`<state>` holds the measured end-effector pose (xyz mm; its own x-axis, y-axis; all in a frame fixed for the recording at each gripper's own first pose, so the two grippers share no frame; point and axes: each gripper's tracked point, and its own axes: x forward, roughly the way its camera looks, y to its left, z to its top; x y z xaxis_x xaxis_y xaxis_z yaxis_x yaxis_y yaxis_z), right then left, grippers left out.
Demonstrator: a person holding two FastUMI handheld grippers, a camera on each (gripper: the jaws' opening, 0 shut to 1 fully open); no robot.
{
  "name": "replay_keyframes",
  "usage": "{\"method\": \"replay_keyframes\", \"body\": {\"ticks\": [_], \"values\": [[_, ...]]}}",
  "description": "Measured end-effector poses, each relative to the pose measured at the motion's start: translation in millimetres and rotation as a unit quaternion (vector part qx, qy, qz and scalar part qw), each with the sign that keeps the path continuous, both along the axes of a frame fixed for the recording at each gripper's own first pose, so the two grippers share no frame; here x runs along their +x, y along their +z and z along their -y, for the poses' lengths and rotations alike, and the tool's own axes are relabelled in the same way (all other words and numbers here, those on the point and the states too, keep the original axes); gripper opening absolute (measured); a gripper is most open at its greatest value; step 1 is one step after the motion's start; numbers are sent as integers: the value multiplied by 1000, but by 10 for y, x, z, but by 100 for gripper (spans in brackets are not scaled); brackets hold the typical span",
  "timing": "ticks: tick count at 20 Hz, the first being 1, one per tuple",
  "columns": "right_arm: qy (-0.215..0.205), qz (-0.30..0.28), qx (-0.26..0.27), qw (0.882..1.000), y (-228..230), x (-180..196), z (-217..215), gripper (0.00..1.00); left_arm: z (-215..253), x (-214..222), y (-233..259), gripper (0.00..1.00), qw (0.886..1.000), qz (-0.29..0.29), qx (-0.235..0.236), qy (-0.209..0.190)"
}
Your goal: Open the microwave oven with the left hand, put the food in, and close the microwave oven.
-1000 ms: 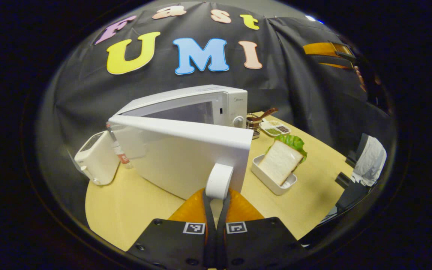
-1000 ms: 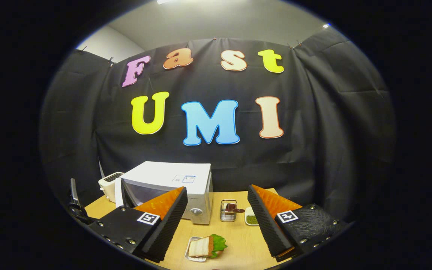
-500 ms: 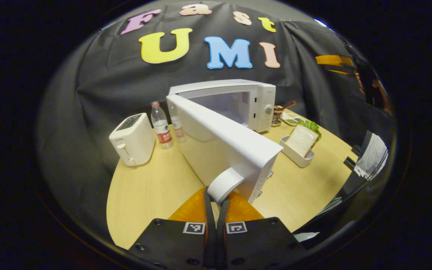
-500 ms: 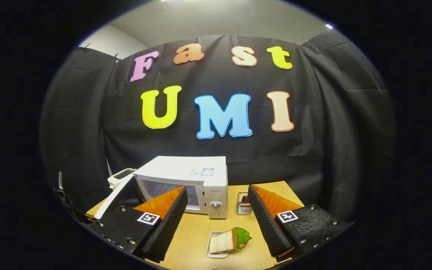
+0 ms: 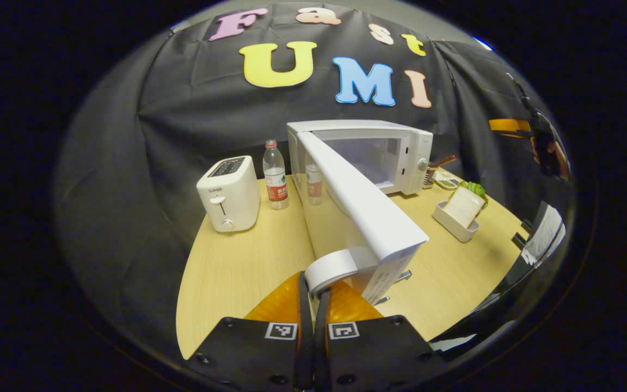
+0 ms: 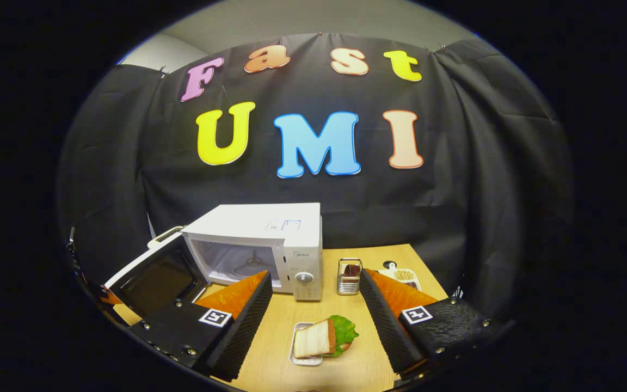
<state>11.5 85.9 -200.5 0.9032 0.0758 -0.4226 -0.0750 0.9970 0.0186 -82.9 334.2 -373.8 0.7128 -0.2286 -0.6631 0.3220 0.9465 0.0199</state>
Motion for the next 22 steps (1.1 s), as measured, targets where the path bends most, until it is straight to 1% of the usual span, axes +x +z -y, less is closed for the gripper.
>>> {"method": "replay_keyframes", "body": {"ticks": [1, 2, 4, 5, 8, 9, 11, 14, 16, 17, 18, 19, 20, 21, 22], "values": [[6, -26, -4, 1000, -165, -4, 75, 98, 22, -3, -14, 10, 1000, 3, -8, 2], [12, -53, -7, 998, -367, -10, 146, 98, -5, -24, -6, 15, 1000, 6, -11, 7], [17, -102, -2, 995, -718, -37, 272, 98, -30, 15, -15, 19, 1000, 13, -17, 20], [19, -127, 3, 992, -885, -51, 320, 98, -72, 35, -7, 23, 999, 13, -16, 30], [22, -189, 30, 981, -1359, -127, 399, 98, -155, -12, 1, 86, 999, 16, -1, 44], [18, -212, 37, 976, -1520, -142, 438, 98, -189, -30, -2, 92, 999, 17, 4, 52], [14, -240, 66, 968, -1754, -178, 463, 99, -195, -29, 6, 92, 998, 13, 4, 67], [14, -269, 114, 956, -1948, -207, 438, 99, -195, -189, 107, 94, 997, 17, 21, 76], [22, -281, 126, 951, -2039, -187, 424, 99, -393, -316, 255, 92, 993, 20, 32, 108], [27, -286, 126, 949, -2082, -161, 430, 99, -487, -361, 391, 91, 990, 30, 38, 129], [32, -290, 128, 948, -2118, -140, 423, 99, -500, -389, 619, 92, 987, 48, 40, 147], [36, -295, 130, 946, -2148, -113, 416, 99, -440, -385, 872, 90, 984, 73, 43, 158], [42, -298, 133, 944, -2178, -96, 384, 99, -317, -372, 1147, 89, 979, 102, 46, 167], [48, -302, 137, 942, -2197, -82, 353, 98, -172, -317, 1400, 93, 974, 131, 50, 179], [54, -306, 139, 940, -2216, -83, 335, 98, 31, -245, 1668, 89, 968, 159, 48, 187]]}}
